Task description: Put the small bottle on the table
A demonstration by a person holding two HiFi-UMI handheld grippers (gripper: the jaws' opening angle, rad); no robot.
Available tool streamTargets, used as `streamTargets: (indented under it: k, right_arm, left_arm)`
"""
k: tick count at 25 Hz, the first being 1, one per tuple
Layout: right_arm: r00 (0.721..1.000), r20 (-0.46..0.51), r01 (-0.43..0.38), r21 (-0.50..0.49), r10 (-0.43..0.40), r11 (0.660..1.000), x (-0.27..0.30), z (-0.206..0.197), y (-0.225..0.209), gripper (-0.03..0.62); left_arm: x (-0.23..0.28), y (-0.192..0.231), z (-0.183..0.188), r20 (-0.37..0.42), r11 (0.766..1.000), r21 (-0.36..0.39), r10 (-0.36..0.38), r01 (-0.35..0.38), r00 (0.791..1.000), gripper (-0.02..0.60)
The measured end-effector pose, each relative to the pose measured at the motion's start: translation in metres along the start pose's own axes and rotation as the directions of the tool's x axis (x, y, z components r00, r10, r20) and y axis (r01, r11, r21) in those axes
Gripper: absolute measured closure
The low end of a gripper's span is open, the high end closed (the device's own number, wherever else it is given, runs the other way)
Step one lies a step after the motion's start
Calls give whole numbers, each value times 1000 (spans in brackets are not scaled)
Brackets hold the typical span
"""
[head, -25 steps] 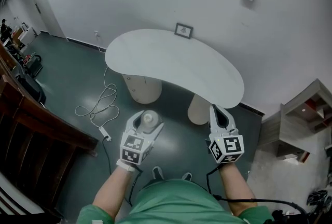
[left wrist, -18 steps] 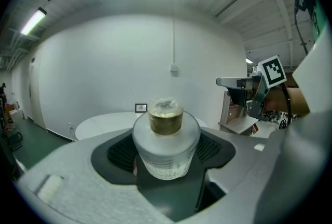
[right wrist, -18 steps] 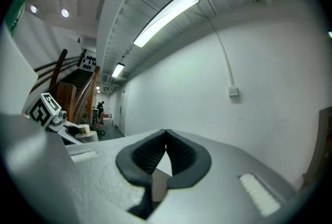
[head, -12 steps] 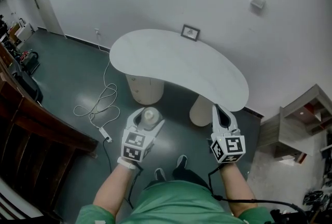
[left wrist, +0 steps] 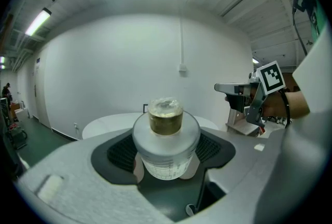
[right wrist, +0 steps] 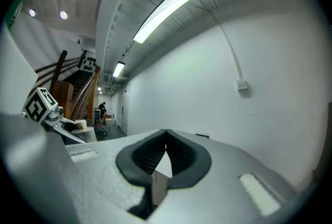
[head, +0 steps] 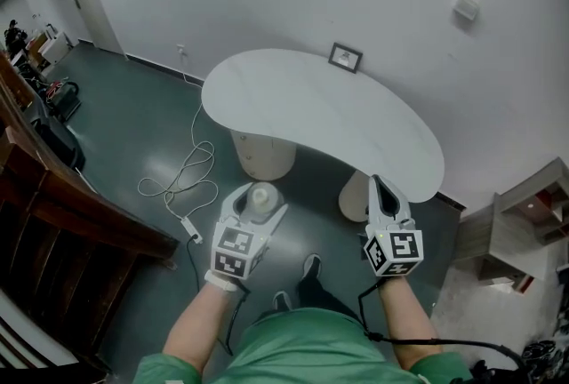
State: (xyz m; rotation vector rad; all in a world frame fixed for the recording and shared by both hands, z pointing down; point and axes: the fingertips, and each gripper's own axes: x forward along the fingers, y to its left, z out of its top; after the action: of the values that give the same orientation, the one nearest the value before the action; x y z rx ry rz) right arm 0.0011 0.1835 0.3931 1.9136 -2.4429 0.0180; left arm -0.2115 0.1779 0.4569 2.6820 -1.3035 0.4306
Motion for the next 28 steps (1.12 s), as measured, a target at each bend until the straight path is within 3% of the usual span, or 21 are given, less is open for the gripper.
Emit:
streamTargets:
  k: [15, 28]
  right_arm:
    - [997, -5, -78, 57, 79, 995, 119, -11, -68, 592]
    - [987, -26, -157, 102, 161, 982, 189, -29, -108, 592]
  left_arm:
    - [116, 36, 31, -46, 999, -14, 50, -51, 998, 238]
    - [181, 53, 47, -79, 994, -38, 103, -107, 991, 238]
